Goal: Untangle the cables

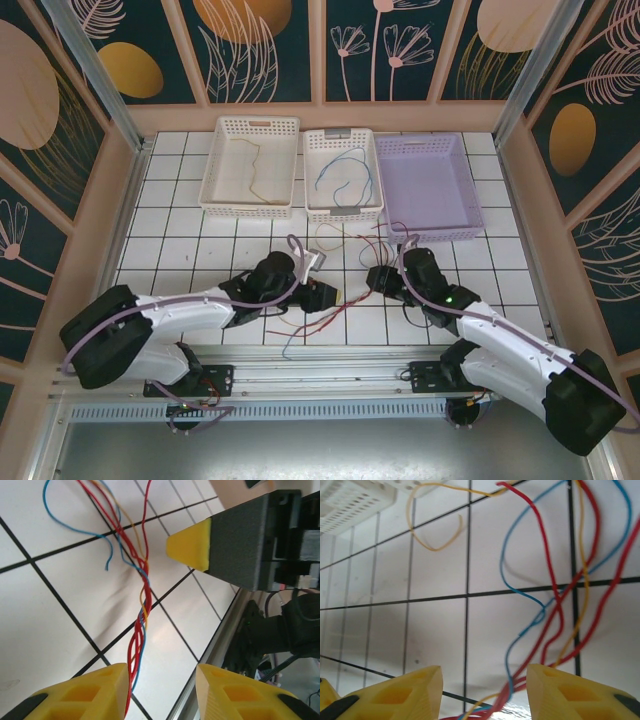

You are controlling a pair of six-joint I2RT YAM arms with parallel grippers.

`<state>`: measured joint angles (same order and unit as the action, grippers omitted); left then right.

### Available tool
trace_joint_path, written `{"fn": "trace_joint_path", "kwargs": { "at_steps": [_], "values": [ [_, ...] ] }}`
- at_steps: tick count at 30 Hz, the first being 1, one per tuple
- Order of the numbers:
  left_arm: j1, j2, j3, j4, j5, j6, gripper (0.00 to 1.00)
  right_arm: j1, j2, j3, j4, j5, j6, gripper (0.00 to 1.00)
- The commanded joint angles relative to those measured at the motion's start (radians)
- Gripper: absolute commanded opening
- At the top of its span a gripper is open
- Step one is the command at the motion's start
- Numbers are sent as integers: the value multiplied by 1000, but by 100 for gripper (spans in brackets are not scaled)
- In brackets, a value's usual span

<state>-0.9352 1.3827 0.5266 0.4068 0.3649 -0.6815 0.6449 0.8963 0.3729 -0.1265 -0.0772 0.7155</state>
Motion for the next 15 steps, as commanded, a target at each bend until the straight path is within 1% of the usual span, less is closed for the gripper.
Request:
{"fn": "trace_joint_path", "kwargs": {
  "at_steps": [1, 6, 11, 12, 14, 15],
  "values": [
    [-6, 50, 34, 5, 29, 13, 41, 14, 28, -5, -35, 20, 19, 47],
    [-14, 123, 57, 9, 35, 14, 40, 28, 94, -41, 64, -25, 43, 47],
    [-18, 181, 76, 26, 57, 13, 40, 34, 220, -31, 136, -52, 41, 40],
    [-21, 186, 76, 33, 60, 10, 40, 35, 244, -27, 153, -59, 42, 38],
    [-25, 194, 76, 45, 69, 8, 39, 38, 280, -13, 175, -72, 40, 28],
    [-27, 194, 76, 51, 73, 6, 39, 39, 290, -2, 176, -68, 38, 17]
  ]
}}
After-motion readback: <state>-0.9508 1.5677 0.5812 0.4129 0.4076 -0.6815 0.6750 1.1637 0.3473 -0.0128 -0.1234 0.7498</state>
